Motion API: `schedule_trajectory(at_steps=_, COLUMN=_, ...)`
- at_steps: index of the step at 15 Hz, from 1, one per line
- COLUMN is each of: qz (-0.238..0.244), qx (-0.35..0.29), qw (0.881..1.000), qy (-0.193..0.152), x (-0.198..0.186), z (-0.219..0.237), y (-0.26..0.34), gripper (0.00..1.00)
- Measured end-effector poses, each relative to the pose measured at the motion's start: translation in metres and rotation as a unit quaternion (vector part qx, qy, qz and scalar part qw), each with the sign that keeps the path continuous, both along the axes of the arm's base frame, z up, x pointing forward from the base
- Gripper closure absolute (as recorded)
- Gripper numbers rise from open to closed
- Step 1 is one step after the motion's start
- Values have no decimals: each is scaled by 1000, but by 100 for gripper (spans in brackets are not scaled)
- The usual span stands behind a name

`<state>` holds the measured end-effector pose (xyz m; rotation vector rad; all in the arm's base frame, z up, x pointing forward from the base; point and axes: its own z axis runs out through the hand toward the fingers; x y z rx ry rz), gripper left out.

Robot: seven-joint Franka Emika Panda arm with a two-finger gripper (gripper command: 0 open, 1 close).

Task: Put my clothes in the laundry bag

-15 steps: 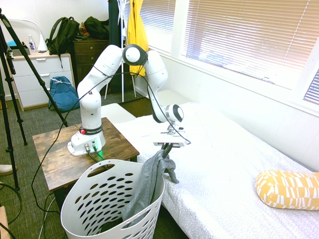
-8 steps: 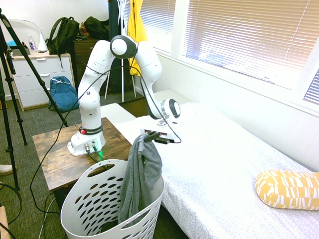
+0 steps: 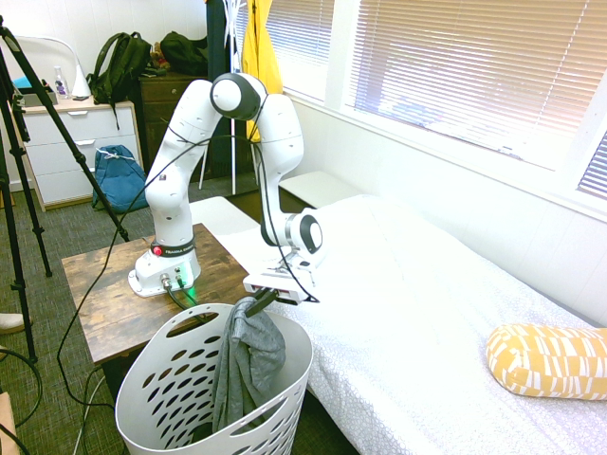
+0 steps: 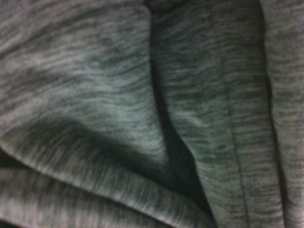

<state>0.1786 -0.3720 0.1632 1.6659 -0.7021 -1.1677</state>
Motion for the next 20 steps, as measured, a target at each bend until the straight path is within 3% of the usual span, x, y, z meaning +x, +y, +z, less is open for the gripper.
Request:
schedule_trajectory(at_steps=3, qz=37, qx=18, qw=996, qy=-77, x=20, z=-11, y=-7, gripper=0)
schedule_trajectory(at_steps=5, qz=20, qx=28, qw=990, qy=-139, x=29, z=-17, y=-10, gripper=0)
schedule_trajectory(at_steps=9, qz=-24, qx=34, qw=985, qy=-170, x=34, z=-10, y=-22, gripper=0)
schedule_trajectory(at_steps=11, qz=-35, qx=31, qw=978, qy=-203, x=38, z=-9, y=-28, gripper=0)
schedule_trajectory(at_steps=14, qz=-96, qx=13, qw=958, qy=-271, x=57, z=-2, y=-35, gripper=0)
schedule_trajectory(at_steps=17, qz=-154, qx=-10, qw=936, qy=-316, x=49, z=14, y=-53, gripper=0)
schedule_trajectory(at_steps=20, qz=-208, qx=22, qw=912, qy=-353, x=58, z=37, y=-54, gripper=0)
